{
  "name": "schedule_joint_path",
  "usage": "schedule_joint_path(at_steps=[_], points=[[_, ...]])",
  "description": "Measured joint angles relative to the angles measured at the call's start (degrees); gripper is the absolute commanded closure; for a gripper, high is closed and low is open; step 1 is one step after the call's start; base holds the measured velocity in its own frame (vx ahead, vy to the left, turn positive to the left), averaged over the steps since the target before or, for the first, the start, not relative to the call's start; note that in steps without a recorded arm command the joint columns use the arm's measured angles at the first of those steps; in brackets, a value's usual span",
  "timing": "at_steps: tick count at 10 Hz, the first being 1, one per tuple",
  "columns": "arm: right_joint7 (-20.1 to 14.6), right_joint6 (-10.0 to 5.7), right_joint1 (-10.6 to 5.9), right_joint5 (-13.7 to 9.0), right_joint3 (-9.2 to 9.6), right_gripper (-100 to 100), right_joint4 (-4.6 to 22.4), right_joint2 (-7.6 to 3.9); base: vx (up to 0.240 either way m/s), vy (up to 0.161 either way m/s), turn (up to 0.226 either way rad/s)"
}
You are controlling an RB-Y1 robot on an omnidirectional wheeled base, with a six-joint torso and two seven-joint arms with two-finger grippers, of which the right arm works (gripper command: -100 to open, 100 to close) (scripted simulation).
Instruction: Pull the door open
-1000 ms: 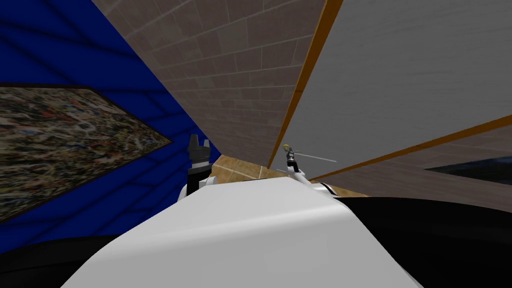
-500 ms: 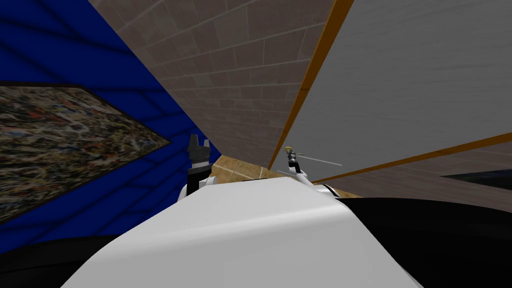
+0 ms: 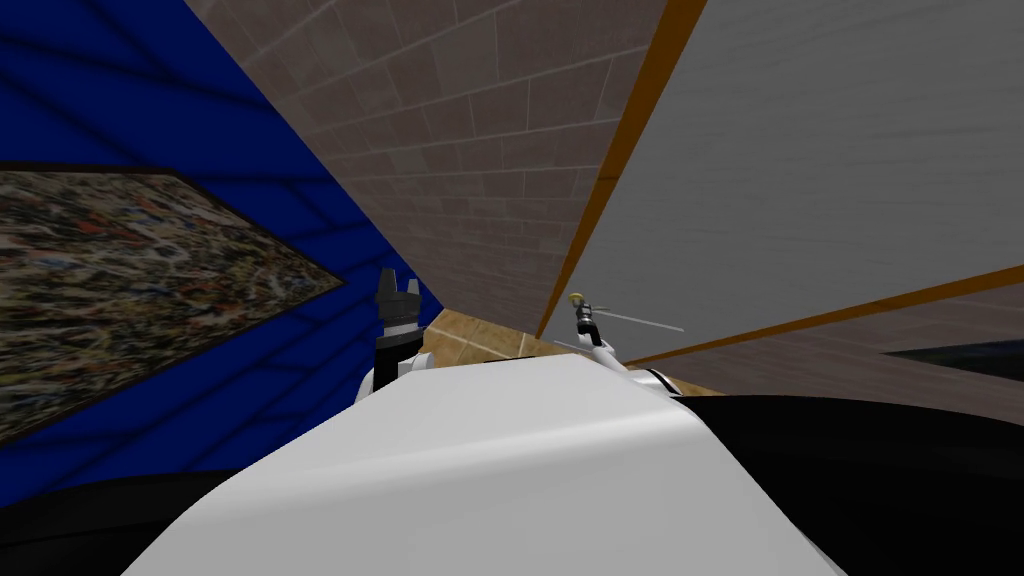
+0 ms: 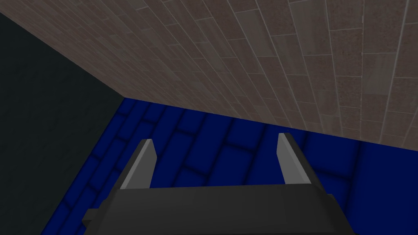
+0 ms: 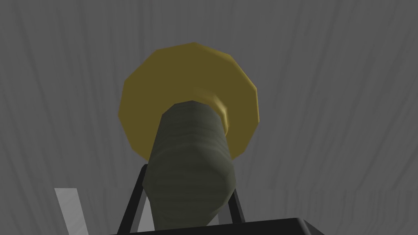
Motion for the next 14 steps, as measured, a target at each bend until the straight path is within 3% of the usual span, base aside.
schedule_joint_path(at_steps=[9, 10, 14], points=[[-5.13, -1.32, 1.84, 2.66, 4.77, 100, -1.64, -2.08, -0.207, -0.03, 0.099], [-5.29, -1.26, 2.0, 2.71, 4.95, 100, -1.52, -1.93, -0.152, -0.023, 0.104], [-7.53, -2.43, 2.91, 3.35, 7.39, 100, -2.29, -3.35, -0.238, -0.058, 0.119]])
